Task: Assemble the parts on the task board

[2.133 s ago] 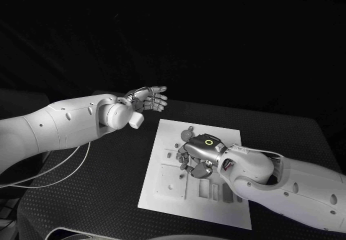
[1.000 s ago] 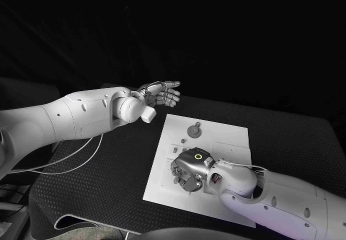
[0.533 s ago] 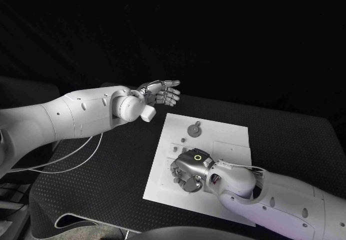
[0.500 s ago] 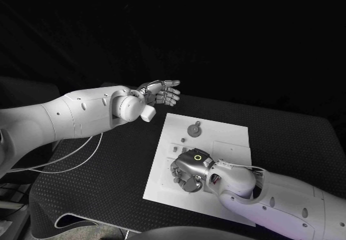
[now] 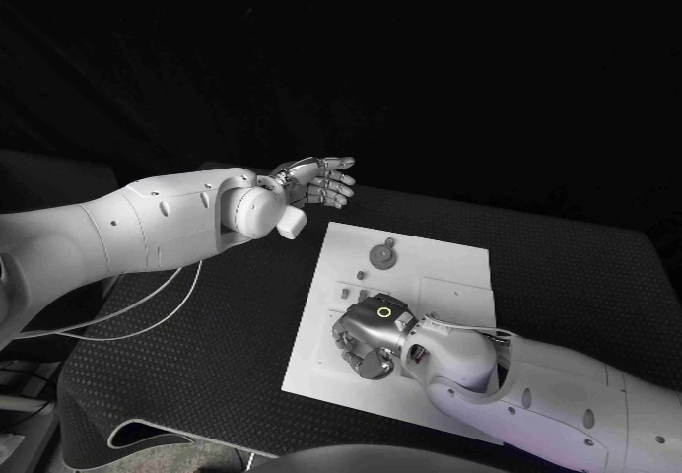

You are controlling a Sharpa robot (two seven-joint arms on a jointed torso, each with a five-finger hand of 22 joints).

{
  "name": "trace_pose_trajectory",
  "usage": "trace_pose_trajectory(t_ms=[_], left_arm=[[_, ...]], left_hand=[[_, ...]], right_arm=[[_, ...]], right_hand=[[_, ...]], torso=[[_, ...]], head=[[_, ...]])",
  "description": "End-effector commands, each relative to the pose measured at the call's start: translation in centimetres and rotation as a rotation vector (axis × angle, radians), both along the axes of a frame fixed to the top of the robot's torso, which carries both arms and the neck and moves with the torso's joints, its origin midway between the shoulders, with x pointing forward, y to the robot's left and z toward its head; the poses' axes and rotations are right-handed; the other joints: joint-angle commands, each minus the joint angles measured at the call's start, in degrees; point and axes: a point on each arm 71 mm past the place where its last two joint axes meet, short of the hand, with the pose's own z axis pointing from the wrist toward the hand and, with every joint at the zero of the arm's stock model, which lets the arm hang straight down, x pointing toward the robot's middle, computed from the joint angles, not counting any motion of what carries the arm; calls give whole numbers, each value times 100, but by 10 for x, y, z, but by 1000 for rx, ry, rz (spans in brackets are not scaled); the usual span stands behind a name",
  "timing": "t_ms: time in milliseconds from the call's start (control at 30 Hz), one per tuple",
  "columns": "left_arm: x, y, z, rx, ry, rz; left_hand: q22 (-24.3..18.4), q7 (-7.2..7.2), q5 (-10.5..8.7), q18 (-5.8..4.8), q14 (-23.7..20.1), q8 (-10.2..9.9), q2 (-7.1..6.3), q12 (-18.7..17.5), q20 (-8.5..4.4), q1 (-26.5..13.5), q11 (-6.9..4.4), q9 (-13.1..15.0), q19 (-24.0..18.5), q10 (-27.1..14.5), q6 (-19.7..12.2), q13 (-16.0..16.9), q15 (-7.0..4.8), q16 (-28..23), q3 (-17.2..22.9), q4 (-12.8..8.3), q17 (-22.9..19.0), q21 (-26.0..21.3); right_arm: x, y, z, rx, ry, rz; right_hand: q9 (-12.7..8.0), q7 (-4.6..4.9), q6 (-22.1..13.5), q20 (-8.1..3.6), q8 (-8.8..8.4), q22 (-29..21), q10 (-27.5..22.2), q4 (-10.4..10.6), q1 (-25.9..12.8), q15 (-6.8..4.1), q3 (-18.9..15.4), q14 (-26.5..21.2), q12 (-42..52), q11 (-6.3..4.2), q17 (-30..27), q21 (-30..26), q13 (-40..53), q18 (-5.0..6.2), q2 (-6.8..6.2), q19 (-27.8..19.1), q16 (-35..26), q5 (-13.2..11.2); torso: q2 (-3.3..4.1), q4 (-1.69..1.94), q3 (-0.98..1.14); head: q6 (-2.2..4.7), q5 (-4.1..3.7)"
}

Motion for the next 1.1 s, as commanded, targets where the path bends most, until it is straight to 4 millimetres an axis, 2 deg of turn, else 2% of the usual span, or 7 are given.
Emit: trace_pose_trajectory(t_ms=[33,333,467,600,633,900,1100], left_arm=[[0,-3,1,-5,-7,-21],[0,-3,1,-5,-5,-21],[-1,-2,1,-4,-4,-20],[0,-1,1,-3,-3,-19],[0,-1,1,-3,-2,-19],[-1,0,1,-1,-2,-15],[0,1,1,-1,-1,-14]], left_hand=[[91,12,4,52,-19,-30,-6,39,-7,-28,-4,-4,26,-44,40,9,-1,-14,-6,33,7,-26],[92,12,4,52,-20,-31,-7,41,-7,-27,-4,-5,25,-46,39,9,0,-15,-7,34,7,-27],[92,12,4,52,-20,-31,-6,41,-7,-27,-3,-5,25,-46,39,8,0,-15,-7,35,7,-27],[92,12,3,51,-21,-31,-7,42,-7,-27,-3,-5,25,-47,39,8,0,-15,-8,36,7,-28],[92,12,3,51,-21,-31,-7,42,-7,-27,-3,-5,25,-47,39,8,0,-15,-8,36,7,-28],[92,12,3,51,-22,-31,-11,43,-6,-28,-3,-6,25,-49,39,8,0,-16,-9,38,7,-29],[93,12,3,51,-22,-32,-13,44,-6,-29,-2,-6,24,-50,38,8,1,-16,-11,39,7,-29]], right_arm=[[-6,-1,-14,-66,17,8],[-7,2,-18,-63,35,11],[-5,-3,-19,-48,55,-9],[-4,-5,-18,-34,51,-18],[-4,-6,-18,-32,52,-18],[-3,-10,-15,8,52,-35],[-2,-13,-13,33,46,-50]], right_hand=[[5,-7,44,-32,15,35,25,-12,113,-36,21,9,23,-6,-10,12,-18,223,67,20,22,11],[10,-3,34,-29,8,33,12,-16,104,-32,29,1,13,-1,-14,7,-15,223,54,9,15,11],[15,12,1,-8,-25,21,-34,-19,62,-15,117,-24,-26,17,-31,-21,-12,223,-71,-36,-9,11],[1,50,-78,29,-91,20,-122,-12,-162,27,84,-52,-87,63,-61,-39,-19,223,-322,-85,-46,20],[-2,54,-88,33,-101,20,-133,-16,-188,31,69,-55,-94,68,-65,-40,-20,223,-335,-91,-49,23],[-49,157,-322,66,-276,45,-384,-287,-586,114,-413,-125,-253,163,-76,-42,-48,223,-407,-193,-38,14],[-145,338,-733,109,-514,53,-811,-567,-794,251,-775,-273,-443,314,-44,-78,-141,223,-413,-325,0,19]], torso=[[3,1,-3],[-2,-3,0],[-1,-6,-1],[-2,-3,3],[-2,-3,3],[0,-4,8],[0,-8,7]], head=[[1,-8],[1,-20],[1,-30],[11,-37],[11,-37],[-4,-40],[1,-42]])
